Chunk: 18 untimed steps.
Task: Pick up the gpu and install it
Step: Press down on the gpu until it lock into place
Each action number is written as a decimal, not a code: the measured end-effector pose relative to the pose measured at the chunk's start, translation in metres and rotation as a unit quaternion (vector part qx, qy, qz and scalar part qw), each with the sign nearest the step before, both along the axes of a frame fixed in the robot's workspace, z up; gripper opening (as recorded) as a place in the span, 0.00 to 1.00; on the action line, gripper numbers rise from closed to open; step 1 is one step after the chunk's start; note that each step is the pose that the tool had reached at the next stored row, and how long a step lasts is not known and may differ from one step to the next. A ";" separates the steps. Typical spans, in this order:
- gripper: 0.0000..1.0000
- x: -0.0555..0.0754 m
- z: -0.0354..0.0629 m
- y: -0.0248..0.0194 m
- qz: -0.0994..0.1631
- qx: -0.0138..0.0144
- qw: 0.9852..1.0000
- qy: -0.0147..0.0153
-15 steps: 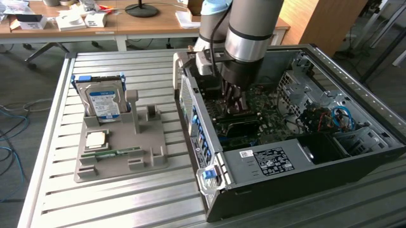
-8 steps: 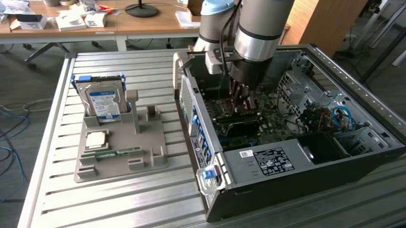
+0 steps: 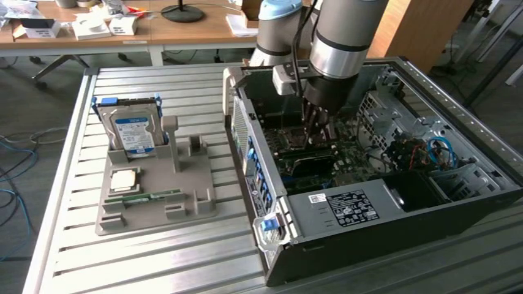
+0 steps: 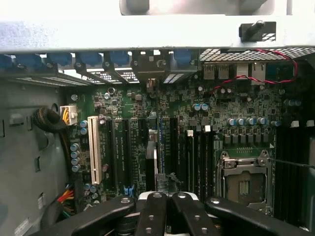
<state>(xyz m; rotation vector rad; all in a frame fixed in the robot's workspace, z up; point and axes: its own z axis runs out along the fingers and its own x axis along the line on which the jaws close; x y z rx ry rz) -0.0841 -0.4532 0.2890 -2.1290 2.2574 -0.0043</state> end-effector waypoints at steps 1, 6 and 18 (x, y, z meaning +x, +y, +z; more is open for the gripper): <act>0.11 0.000 0.0000 0.0000 0.000 0.000 1.000 0.000; 0.11 0.000 -0.0029 0.0000 0.000 0.000 1.000 0.000; 0.11 0.000 -0.0073 0.0001 0.001 -0.006 1.000 0.001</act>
